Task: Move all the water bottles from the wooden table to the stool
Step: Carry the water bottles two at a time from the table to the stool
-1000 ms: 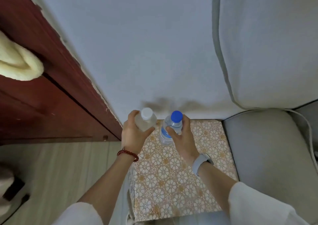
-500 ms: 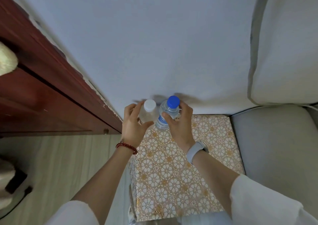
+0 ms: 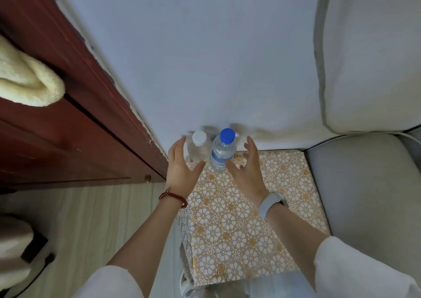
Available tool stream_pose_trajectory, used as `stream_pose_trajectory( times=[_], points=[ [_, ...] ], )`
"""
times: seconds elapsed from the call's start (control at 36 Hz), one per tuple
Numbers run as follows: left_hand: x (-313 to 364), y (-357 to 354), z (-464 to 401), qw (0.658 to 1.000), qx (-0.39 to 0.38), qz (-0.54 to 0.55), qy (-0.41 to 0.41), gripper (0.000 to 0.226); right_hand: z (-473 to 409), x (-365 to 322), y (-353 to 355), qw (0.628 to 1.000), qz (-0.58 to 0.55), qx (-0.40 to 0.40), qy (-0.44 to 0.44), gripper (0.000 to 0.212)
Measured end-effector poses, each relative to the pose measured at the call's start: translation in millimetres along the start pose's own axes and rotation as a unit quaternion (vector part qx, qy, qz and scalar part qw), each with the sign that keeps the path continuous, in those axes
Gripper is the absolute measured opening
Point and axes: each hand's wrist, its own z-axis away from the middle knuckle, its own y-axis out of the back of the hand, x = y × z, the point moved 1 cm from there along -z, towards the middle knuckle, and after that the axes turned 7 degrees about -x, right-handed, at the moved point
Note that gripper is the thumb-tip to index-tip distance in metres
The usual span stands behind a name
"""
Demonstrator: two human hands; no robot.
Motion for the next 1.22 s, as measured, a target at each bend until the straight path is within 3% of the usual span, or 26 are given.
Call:
stream_pose_trajectory(
  times=[0.14, 0.28, 0.42, 0.5, 0.61, 0.72, 0.89, 1.06, 1.22],
  points=[
    [12.9, 30.2, 48.0, 0.997, 0.01, 0.021, 0.078, 0.061, 53.7, -11.8, 9.4, 0.998, 0.014, 0.021, -0.058, 0.051],
    [22.9, 71.9, 124.6, 0.992, 0.003, -0.009, 0.127, 0.048, 122.8, -30.5, 6.0, 0.995, 0.021, -0.048, -0.084, 0.028],
    [47.3, 144.4, 211.9, 0.987, 0.076, -0.025, 0.139, 0.043, 190.3, -75.2, -19.4, 0.983, 0.103, -0.15, -0.025, 0.022],
    [59.7, 181.7, 276.1, 0.98, 0.138, -0.045, 0.134, 0.042, 230.7, -102.1, -41.4, 0.948, 0.194, -0.246, 0.062, 0.027],
    [61.0, 210.3, 388.0, 0.953, 0.258, -0.053, 0.151, 0.038, 293.0, -126.0, -73.8, 0.911, 0.239, -0.306, 0.138, 0.026],
    [50.6, 207.9, 523.7, 0.909, 0.361, -0.046, 0.204, 0.032, 383.6, -121.7, -107.6, 0.871, 0.262, -0.357, 0.212, 0.021],
    [39.5, 183.4, 748.5, 0.818, 0.478, 0.015, 0.32, 0.029, 556.9, -86.4, -164.1, 0.778, 0.269, -0.523, 0.222, 0.018],
    [37.6, 167.1, 959.2, 0.697, 0.594, 0.04, 0.4, 0.032, 742.6, -55.4, -225.6, 0.639, 0.299, -0.653, 0.275, 0.016],
    [35.3, 133.4, 1161.2, 0.58, 0.672, 0.035, 0.458, 0.034, 954.2, -0.9, -274.7, 0.499, 0.324, -0.725, 0.346, 0.016]
  ],
)
